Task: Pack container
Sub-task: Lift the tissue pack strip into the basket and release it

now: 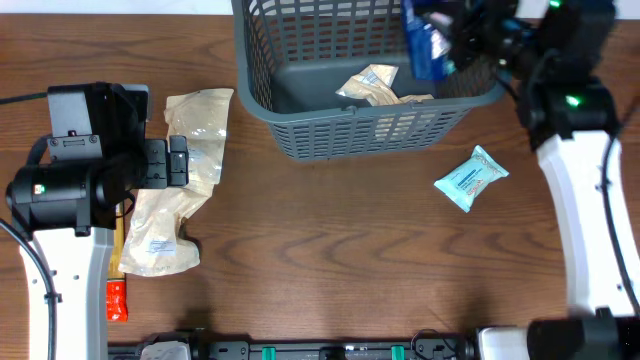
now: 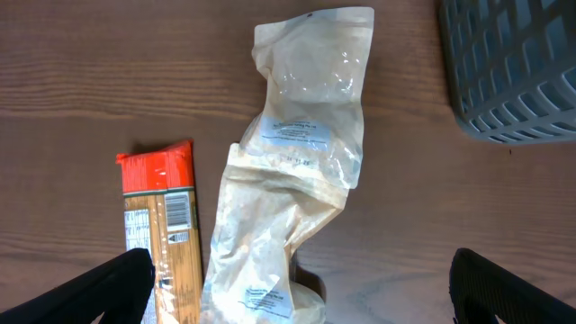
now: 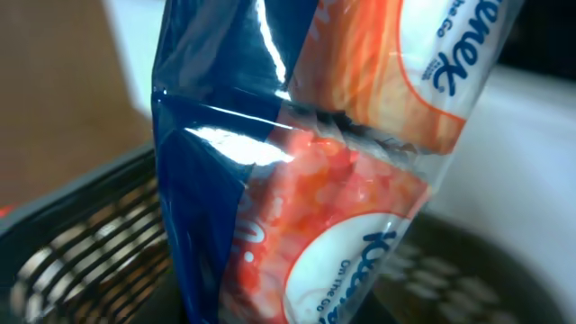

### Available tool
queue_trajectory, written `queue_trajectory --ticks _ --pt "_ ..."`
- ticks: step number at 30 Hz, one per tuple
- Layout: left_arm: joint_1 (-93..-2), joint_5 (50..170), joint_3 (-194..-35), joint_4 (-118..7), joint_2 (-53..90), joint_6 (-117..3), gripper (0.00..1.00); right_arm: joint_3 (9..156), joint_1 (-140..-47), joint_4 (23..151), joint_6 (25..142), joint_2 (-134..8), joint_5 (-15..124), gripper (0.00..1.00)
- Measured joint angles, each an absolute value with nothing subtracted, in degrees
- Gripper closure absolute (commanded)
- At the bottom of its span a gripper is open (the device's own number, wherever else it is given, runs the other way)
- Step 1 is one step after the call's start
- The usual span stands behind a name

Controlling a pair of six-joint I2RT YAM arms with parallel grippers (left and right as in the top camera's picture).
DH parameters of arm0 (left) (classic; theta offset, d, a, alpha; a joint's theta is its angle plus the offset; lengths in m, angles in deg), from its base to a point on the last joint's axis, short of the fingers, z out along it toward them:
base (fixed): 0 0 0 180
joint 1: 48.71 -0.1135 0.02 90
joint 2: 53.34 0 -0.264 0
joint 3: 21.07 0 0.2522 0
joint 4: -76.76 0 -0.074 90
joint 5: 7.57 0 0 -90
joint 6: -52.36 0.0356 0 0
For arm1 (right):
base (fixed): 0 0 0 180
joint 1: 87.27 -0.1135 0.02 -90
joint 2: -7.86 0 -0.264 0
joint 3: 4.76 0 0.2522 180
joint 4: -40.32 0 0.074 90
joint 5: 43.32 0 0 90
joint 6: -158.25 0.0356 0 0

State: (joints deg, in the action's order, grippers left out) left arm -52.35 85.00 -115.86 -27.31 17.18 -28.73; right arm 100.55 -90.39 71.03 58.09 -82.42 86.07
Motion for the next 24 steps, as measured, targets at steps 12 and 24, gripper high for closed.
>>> queue_trajectory --ticks 12,24 --pt "-52.3 85.0 -115.9 -27.3 17.2 -28.7 0.01 100.5 -91.2 71.6 56.7 -92.1 98.6 0.28" --pt "-52.3 85.0 -115.9 -27.3 17.2 -28.7 0.01 100.6 -91.2 71.2 56.3 -92.0 101.3 0.01"
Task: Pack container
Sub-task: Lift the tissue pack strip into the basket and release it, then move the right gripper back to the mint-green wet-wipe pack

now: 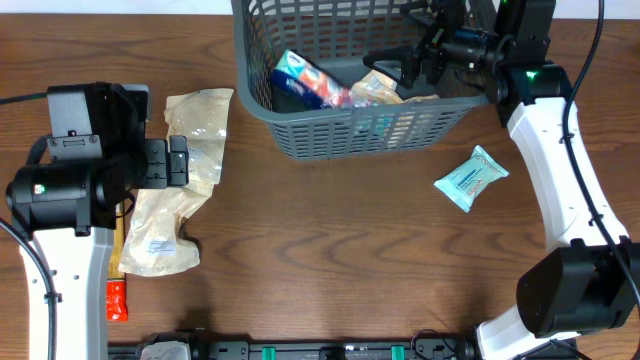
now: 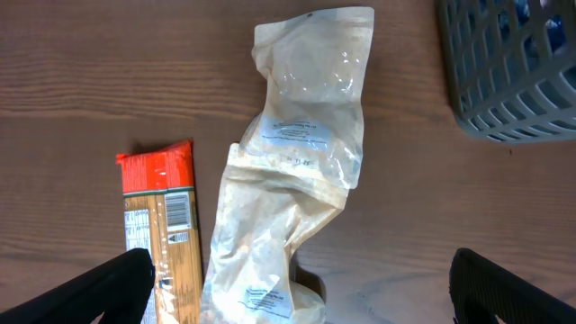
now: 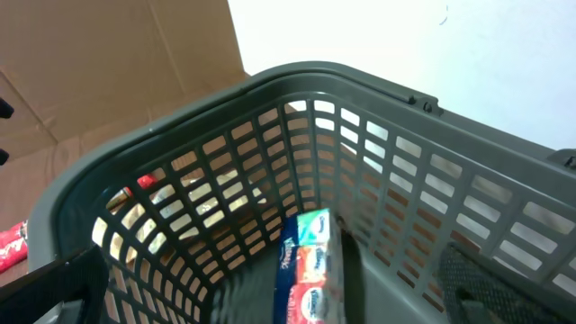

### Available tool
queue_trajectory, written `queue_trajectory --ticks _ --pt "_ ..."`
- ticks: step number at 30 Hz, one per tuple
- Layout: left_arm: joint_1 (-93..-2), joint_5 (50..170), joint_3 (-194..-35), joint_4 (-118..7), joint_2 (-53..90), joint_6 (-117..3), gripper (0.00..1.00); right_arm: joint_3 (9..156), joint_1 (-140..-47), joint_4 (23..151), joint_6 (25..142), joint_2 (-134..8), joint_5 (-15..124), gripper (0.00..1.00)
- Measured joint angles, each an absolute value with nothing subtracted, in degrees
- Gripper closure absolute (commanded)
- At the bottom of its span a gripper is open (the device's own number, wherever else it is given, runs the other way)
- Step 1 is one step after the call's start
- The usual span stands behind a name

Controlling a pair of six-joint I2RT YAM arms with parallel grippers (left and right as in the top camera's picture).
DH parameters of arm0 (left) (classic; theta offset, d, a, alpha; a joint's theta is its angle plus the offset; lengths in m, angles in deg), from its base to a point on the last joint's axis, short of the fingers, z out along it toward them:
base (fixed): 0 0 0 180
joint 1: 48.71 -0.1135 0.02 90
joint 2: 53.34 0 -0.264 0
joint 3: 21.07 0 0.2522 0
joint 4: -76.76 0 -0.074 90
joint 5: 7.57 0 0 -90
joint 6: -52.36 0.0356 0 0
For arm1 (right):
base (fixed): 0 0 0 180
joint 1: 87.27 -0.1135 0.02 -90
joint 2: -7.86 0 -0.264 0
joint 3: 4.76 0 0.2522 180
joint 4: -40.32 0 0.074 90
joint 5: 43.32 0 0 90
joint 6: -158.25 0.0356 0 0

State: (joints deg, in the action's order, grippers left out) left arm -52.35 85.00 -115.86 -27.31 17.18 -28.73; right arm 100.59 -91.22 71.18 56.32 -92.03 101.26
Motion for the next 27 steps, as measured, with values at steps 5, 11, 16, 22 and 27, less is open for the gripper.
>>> queue_trajectory --ticks 5,11,16,22,27 --pt "-52.3 85.0 -115.9 -27.7 17.2 -28.7 0.01 100.6 -91.2 71.2 57.4 -92.0 101.3 0.01" --pt "-52.3 85.0 -115.9 -28.8 17.2 -28.7 0.01 103.6 -91.1 79.3 58.5 -88.6 93.6 0.01" --pt "-52.3 85.0 -115.9 -29.4 17.2 -28.3 0.01 112.1 -90.7 91.4 58.7 -81.3 77.0 0.01" --pt "-52.3 85.0 -115.9 -30.6 17.2 -28.1 0.01 120.4 -89.2 106.0 67.1 -71.0 46.9 0.01" --pt "-52.3 85.0 -115.9 -30.9 17.2 -28.1 0.01 120.9 -82.7 120.3 77.0 -67.4 32.8 0.01"
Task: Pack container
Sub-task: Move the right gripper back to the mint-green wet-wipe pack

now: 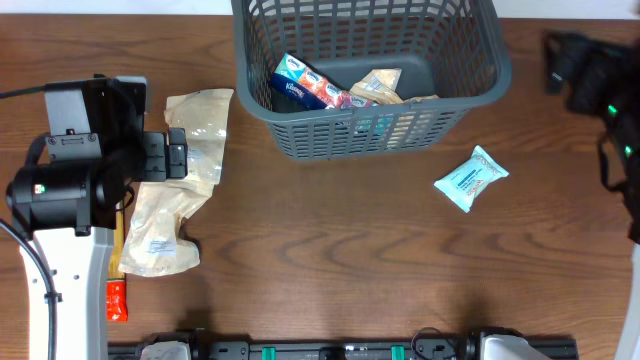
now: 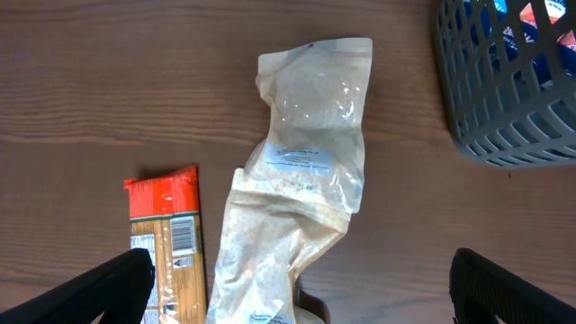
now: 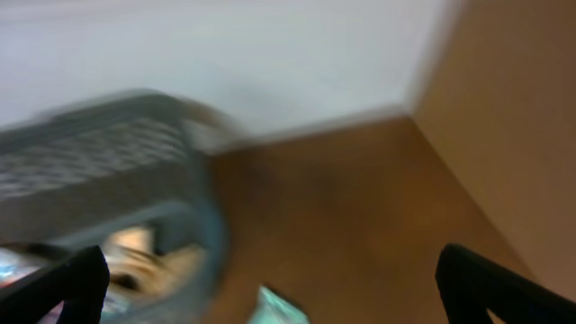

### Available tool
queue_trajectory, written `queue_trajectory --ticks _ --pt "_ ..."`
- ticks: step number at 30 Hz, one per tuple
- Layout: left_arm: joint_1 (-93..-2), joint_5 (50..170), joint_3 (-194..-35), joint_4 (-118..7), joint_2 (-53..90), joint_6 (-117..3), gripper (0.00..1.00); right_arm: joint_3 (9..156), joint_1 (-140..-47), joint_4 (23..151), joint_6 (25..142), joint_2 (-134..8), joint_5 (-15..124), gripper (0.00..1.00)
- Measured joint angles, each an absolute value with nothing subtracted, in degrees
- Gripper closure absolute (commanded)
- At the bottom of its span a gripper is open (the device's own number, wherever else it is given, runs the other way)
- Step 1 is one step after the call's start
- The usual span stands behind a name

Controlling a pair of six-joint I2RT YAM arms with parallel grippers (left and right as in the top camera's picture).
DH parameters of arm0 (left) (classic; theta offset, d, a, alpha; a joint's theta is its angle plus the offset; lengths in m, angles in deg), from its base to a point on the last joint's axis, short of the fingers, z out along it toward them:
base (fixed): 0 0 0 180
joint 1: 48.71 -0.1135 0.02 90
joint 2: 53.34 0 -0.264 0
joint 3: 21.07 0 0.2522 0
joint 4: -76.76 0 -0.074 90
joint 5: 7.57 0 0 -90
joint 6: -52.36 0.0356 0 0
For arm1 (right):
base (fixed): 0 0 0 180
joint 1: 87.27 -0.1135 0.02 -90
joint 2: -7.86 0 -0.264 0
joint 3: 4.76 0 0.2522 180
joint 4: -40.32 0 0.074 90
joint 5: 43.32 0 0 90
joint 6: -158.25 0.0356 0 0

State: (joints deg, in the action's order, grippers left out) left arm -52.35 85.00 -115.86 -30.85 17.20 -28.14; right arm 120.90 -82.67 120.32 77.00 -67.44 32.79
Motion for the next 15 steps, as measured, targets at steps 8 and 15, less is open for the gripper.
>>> queue_trajectory --ticks 8,15 --pt "-52.3 85.0 -115.9 -31.0 18.5 -28.1 0.01 112.8 -75.2 134.0 90.4 -68.6 26.8 0.01" --pt "-52.3 85.0 -115.9 -31.5 20.0 -28.1 0.01 97.4 -75.1 128.3 98.4 -68.7 27.9 0.01"
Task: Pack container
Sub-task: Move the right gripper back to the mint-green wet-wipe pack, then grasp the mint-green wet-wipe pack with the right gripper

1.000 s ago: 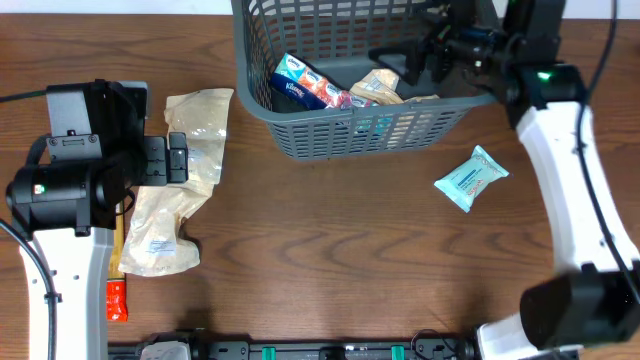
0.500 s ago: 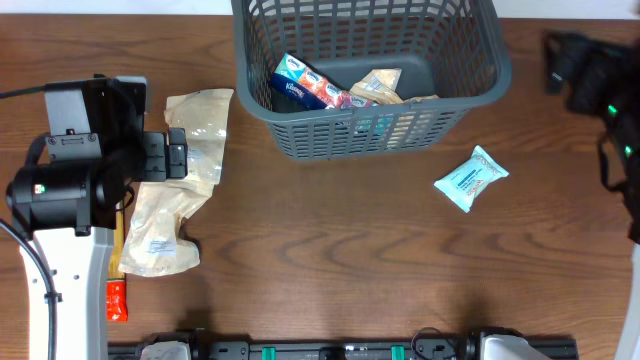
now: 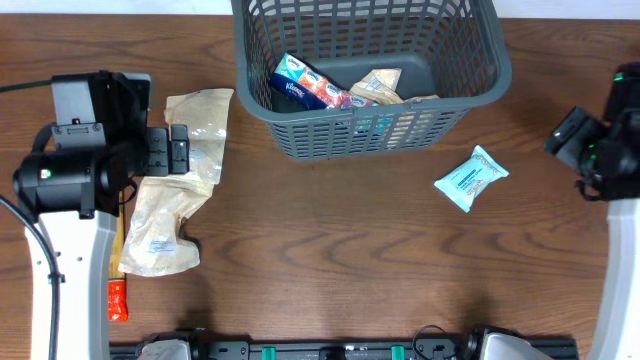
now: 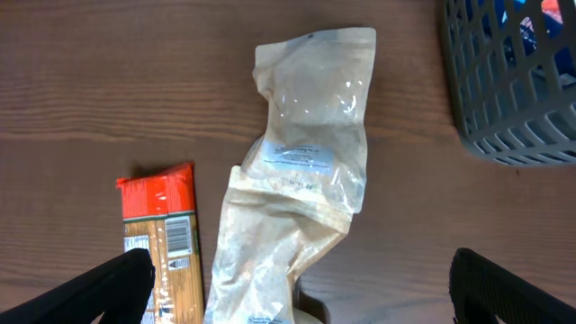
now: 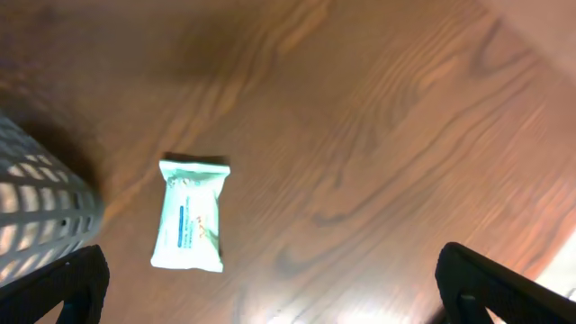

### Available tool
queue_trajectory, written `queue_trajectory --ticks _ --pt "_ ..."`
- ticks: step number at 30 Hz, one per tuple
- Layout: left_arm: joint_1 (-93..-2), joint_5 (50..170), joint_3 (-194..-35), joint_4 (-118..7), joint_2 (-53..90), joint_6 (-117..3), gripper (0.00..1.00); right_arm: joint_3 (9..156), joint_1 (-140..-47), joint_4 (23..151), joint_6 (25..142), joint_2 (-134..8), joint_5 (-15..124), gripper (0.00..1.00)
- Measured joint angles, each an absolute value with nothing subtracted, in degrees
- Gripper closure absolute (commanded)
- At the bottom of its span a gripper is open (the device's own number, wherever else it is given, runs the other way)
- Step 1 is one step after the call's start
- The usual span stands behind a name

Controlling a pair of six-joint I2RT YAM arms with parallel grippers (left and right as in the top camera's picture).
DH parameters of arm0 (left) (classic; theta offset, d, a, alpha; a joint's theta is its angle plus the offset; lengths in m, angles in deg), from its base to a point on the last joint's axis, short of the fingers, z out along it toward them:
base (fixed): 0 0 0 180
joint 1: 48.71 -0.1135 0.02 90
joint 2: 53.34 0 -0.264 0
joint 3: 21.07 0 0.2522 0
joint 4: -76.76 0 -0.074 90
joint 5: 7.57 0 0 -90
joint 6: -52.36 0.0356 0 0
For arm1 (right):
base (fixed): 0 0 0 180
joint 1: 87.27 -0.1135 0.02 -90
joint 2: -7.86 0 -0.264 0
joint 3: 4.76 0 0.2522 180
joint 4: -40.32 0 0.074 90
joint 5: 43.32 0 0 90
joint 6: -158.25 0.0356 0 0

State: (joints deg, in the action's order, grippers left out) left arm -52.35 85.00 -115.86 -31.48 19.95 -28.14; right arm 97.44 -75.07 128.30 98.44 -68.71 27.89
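Note:
The grey basket (image 3: 480,60) stands at the back middle. In it lie a blue and orange tissue pack (image 3: 310,85) and a beige pouch (image 3: 378,85). A mint-green wipes pack (image 3: 470,178) lies on the table right of the basket; it also shows in the right wrist view (image 5: 191,228). My right gripper (image 5: 270,292) is open and empty, above the table to the right of that pack. My left gripper (image 4: 301,288) is open over two pale pouches (image 4: 315,135) at the left, with nothing between its fingers.
A pasta pack with a red end (image 4: 162,243) lies left of the pouches, partly under my left arm in the overhead view. The basket's wall (image 4: 513,90) is at the right edge of the left wrist view. Bare wood (image 3: 350,250) spans the front.
My right arm has come forward from the far right edge and is now beside the wipes pack, which shows in its wrist view. The left arm has shifted slightly.
My right gripper first held the blue and orange tissue pack over the basket. Then the pack lay in the basket and the gripper was open at the rim. After that the arm was off to the far right, and now it hangs by the wipes pack.

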Motion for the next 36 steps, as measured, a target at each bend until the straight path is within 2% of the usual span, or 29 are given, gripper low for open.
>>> queue_trajectory --ticks 7,20,26,32,36 --pt "-52.3 85.0 -115.9 -31.5 20.2 -28.1 0.01 79.4 -75.1 114.3 103.7 -69.0 32.8 0.01" --pt "-52.3 85.0 -115.9 -31.3 20.2 -28.1 0.02 52.4 -75.3 83.8 106.7 -69.0 39.9 0.01" --pt "-52.3 85.0 -115.9 -30.5 20.2 -28.1 0.01 47.9 -75.4 76.3 105.2 -69.4 43.3 0.01" --pt "-52.3 85.0 -115.9 -30.2 20.2 -28.1 0.01 47.7 -75.9 70.4 102.2 -72.2 45.4 0.08" --pt "-52.3 85.0 -115.9 -30.1 20.2 -28.1 0.02 47.7 -76.8 65.8 102.0 -73.8 45.9 0.09"
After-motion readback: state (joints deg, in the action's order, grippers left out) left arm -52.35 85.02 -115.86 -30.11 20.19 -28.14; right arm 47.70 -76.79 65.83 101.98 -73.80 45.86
